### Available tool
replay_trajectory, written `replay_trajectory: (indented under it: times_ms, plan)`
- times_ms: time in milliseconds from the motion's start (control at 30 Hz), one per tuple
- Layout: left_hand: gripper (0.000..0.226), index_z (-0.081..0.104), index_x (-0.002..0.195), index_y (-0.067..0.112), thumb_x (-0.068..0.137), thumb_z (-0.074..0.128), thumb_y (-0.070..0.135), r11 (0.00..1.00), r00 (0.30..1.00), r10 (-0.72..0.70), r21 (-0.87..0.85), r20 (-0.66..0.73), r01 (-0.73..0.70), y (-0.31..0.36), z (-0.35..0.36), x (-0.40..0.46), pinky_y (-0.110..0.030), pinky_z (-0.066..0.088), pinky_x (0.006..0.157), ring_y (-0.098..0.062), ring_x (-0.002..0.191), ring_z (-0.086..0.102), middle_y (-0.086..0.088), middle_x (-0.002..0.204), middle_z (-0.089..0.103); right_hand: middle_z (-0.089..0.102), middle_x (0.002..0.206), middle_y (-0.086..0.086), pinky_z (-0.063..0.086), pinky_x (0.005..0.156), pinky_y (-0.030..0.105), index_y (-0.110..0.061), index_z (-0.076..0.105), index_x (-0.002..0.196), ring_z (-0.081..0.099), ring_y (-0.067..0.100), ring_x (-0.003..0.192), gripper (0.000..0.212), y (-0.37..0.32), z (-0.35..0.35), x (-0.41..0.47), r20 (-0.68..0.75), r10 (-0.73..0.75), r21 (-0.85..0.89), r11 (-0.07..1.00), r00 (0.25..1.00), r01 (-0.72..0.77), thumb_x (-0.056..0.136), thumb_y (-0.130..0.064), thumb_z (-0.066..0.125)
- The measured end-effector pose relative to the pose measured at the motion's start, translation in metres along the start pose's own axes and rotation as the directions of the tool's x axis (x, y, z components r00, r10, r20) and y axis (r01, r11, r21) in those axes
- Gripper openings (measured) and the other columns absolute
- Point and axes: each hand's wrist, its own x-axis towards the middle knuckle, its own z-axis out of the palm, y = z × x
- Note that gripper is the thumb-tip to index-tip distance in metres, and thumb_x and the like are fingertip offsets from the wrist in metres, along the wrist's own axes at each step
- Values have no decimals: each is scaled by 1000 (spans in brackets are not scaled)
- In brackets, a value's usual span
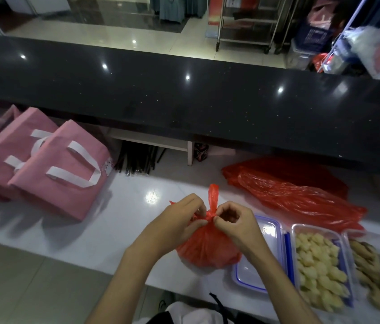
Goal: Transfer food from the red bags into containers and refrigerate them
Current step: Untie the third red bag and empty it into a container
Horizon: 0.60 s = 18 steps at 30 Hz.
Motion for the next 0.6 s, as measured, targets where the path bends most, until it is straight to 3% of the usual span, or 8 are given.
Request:
replay_trajectory:
  times_ms: [133,200,333,433,500,600]
  plan:
    - [8,66,98,16,96,68,24,985,998,65,160,16,-66,-2,9,0,-38,53,81,-11,89,60,7,102,63,73,75,-4,56,71,24,-19,69,76,68,9,69,17,1,1,-6,29,-27,-220,975,999,33,73,-2,73]
    - [5,67,94,16,95,70,20,987,997,79,138,0,-78,-4,10,-2,-38,55,82,-12,90,63,6,100,66,73,72,-6,55,68,25,-21,69,72,68,9,67,14,1,2,-8,-3,-31,-277,960,1000,29,71,-8,74]
    - [4,72,92,16,92,75,12,985,992,33,-163,-123,-53,-7,0,-6,-32,58,83,-14,95,70,9,98,70,69,65,-5,48,61,20,-16,69,68,60,5,60,15,-5,4,-5,-56,41,-70,997,998,-45,74,-2,74]
    - [5,75,93,13,91,77,9,941,971,-55,-337,-233,-28,-8,0,-12,-35,60,83,-20,97,72,6,98,73,67,66,-6,47,64,19,-15,69,70,59,5,63,24,-6,7,-4,-43,69,47,997,997,-67,78,7,71]
    - [8,76,97,14,91,76,9,946,965,-66,-323,-252,-20,-12,1,-16,-34,60,84,-18,97,72,7,97,73,69,73,-4,51,69,20,-13,69,75,63,7,69,21,-4,5,-4,-28,24,2,1000,999,-24,80,7,71]
    - [11,76,100,17,90,80,19,980,990,-14,-197,-140,-14,-16,-2,-14,-27,60,83,-10,93,71,10,96,72,74,79,-4,54,75,19,-14,72,84,69,9,75,18,-4,7,-8,25,-34,-110,993,999,37,80,3,73]
